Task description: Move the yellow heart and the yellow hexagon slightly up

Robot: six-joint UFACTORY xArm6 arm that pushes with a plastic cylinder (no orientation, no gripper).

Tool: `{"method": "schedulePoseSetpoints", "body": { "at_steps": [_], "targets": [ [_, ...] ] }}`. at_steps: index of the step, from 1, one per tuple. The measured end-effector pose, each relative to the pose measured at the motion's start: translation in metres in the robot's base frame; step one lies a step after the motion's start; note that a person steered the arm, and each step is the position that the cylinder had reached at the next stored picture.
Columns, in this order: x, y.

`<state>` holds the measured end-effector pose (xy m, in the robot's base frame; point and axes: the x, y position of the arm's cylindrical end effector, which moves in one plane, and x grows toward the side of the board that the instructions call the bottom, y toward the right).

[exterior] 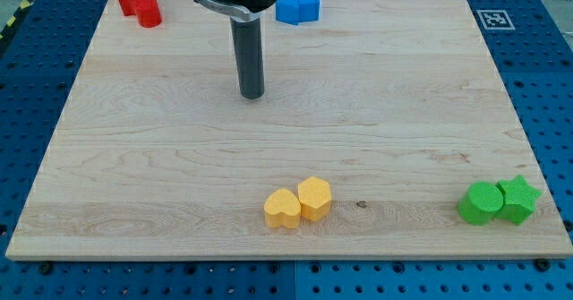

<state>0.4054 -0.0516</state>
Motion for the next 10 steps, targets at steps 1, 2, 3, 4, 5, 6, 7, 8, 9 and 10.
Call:
{"method": "schedulePoseSetpoints", "body": {
  "at_steps": [1, 2, 3, 4, 5, 6, 7, 8, 9, 10],
  "targets": [
    [0.000, 0.000],
    [0.019, 0.022],
    [0.066, 0.078],
    [0.109, 0.112],
    [0.111, 0.112],
    [0.116, 0.107],
    [0.133, 0.088],
    [0.140, 0.065],
    [0.140, 0.039],
    [0.141, 0.020]
  ]
}}
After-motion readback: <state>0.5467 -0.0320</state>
